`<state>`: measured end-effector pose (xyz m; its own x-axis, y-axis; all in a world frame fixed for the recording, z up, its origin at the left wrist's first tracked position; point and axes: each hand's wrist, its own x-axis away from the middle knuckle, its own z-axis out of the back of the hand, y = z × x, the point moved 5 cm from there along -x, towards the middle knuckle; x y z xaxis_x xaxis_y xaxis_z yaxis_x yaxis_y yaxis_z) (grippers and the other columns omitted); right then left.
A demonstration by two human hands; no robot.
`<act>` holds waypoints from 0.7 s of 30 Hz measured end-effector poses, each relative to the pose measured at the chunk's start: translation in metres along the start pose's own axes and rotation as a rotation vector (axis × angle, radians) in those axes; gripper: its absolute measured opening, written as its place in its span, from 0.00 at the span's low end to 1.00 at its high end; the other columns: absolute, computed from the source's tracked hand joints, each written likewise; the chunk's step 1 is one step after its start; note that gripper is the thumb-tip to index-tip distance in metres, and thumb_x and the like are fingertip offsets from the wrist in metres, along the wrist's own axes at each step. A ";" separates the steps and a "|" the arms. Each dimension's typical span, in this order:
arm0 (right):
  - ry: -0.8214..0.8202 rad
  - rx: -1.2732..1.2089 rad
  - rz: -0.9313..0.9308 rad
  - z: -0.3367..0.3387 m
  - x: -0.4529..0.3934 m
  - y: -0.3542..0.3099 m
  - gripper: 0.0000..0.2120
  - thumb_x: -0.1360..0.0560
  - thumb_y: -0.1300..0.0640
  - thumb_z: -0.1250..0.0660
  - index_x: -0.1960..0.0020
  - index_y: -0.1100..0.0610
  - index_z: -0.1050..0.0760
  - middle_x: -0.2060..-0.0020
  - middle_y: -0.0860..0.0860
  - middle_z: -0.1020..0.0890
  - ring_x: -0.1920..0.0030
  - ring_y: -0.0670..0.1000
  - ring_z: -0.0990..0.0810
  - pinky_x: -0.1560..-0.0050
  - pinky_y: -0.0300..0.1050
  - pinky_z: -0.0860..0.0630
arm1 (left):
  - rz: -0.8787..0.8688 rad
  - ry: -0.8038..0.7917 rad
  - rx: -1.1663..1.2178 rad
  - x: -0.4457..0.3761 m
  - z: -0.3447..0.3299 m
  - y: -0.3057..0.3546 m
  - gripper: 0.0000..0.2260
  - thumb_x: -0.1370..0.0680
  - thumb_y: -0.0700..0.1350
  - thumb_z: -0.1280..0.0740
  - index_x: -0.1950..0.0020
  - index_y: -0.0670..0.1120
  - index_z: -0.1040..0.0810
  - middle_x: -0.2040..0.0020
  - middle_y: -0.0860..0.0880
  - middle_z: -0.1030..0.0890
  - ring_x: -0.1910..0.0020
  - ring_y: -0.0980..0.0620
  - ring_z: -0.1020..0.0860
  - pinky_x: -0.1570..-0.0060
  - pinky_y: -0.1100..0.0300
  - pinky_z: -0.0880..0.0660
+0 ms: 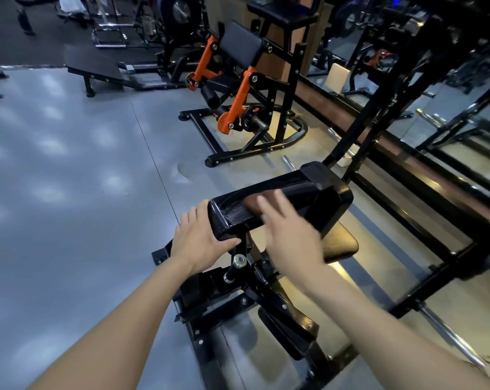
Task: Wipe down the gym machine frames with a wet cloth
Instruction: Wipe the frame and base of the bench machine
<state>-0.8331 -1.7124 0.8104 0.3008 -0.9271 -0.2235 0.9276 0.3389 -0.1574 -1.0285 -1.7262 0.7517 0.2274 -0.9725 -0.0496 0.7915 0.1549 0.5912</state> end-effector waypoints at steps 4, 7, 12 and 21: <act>-0.009 0.059 0.278 -0.002 0.015 -0.029 0.28 0.19 0.51 0.35 0.22 0.37 0.38 0.19 0.46 0.38 0.55 0.59 0.18 0.63 0.54 0.18 | 0.003 0.013 0.015 0.001 0.000 -0.001 0.43 0.34 0.69 0.25 0.27 0.54 0.39 0.38 0.53 0.30 0.37 0.48 0.33 0.38 0.48 0.29; 0.015 0.069 0.134 0.012 -0.012 0.024 0.25 0.15 0.49 0.42 0.21 0.35 0.41 0.19 0.44 0.38 0.55 0.53 0.16 0.62 0.51 0.17 | 0.003 0.005 0.006 -0.001 -0.001 -0.002 0.46 0.33 0.69 0.25 0.24 0.53 0.41 0.33 0.52 0.31 0.34 0.48 0.34 0.35 0.49 0.30; 0.061 -0.005 -0.162 0.014 -0.017 0.029 0.23 0.14 0.50 0.45 0.20 0.40 0.37 0.18 0.52 0.39 0.60 0.51 0.18 0.61 0.49 0.16 | 0.000 0.009 0.008 -0.001 -0.002 -0.003 0.46 0.33 0.69 0.26 0.23 0.52 0.42 0.33 0.52 0.31 0.34 0.48 0.34 0.33 0.48 0.31; 0.057 0.023 -0.032 0.018 -0.028 0.050 0.23 0.14 0.48 0.45 0.21 0.34 0.40 0.19 0.45 0.37 0.58 0.50 0.16 0.65 0.47 0.17 | 0.004 0.004 0.005 -0.001 -0.002 -0.003 0.47 0.33 0.69 0.26 0.22 0.52 0.43 0.31 0.52 0.32 0.33 0.48 0.35 0.31 0.49 0.33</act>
<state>-0.7909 -1.6721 0.8256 0.2581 -0.9268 -0.2728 0.9417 0.3044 -0.1434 -1.0303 -1.7258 0.7483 0.2331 -0.9712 -0.0501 0.7876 0.1583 0.5954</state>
